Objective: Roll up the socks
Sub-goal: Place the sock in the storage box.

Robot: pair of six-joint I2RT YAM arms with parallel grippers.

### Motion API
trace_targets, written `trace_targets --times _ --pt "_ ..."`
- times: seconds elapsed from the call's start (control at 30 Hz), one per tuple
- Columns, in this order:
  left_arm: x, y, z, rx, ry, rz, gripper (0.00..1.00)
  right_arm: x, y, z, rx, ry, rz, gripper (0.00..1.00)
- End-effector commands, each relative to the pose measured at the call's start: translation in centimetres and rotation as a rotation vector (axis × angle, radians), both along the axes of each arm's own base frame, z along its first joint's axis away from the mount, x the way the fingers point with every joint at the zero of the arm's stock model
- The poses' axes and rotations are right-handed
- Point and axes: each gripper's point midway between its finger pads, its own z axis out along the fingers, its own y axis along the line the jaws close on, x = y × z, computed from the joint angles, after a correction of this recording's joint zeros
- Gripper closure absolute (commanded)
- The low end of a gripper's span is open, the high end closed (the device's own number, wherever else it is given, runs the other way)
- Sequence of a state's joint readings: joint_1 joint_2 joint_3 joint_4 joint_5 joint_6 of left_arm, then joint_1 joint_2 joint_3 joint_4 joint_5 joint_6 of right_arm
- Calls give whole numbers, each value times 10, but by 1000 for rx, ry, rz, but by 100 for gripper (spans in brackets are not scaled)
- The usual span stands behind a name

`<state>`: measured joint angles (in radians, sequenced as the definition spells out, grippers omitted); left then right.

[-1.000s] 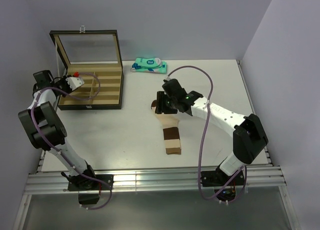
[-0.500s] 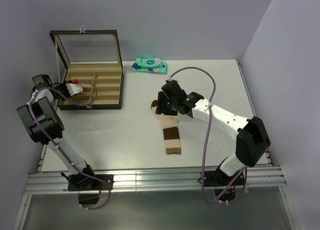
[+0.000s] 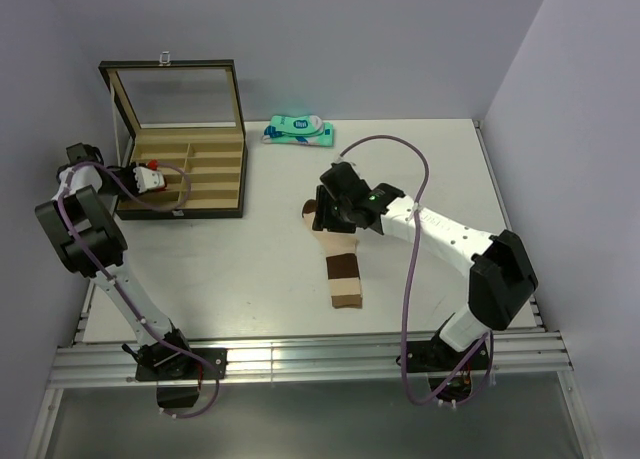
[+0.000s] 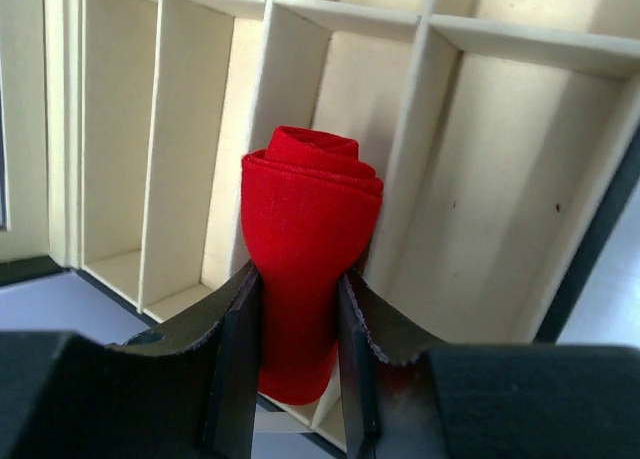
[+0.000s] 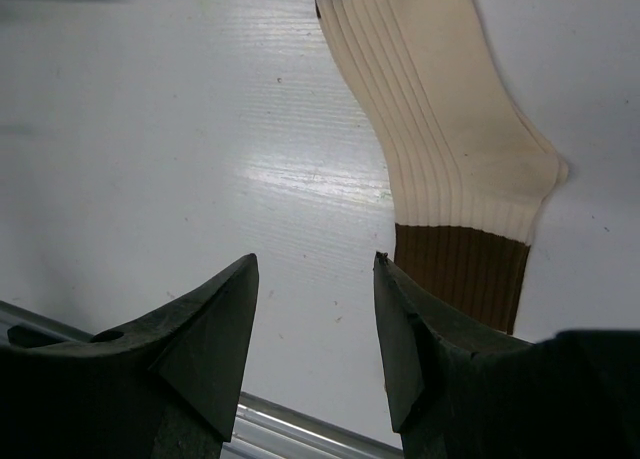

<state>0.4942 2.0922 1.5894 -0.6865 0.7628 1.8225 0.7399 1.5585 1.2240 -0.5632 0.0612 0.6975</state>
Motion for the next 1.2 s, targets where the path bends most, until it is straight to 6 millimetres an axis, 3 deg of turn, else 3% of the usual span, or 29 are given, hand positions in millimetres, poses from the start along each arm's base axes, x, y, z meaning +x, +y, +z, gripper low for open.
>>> trace_targets --times 0.0,0.23,0.5,0.93,1.17 --pt "-23 -6 -8 -8 105 -45 100 8 5 9 -5 -27 -3 43" --pt "-27 -6 -6 -69 240 -42 100 8 12 7 2 -10 16 43" --pt "-45 -9 -30 -34 393 -31 100 9 15 8 1 4 32 43" --pt "-38 -7 -64 30 549 84 99 10 18 7 -5 7 56 43" --pt "-23 -1 -67 32 509 162 77 8 18 1 -12 14 62 43"
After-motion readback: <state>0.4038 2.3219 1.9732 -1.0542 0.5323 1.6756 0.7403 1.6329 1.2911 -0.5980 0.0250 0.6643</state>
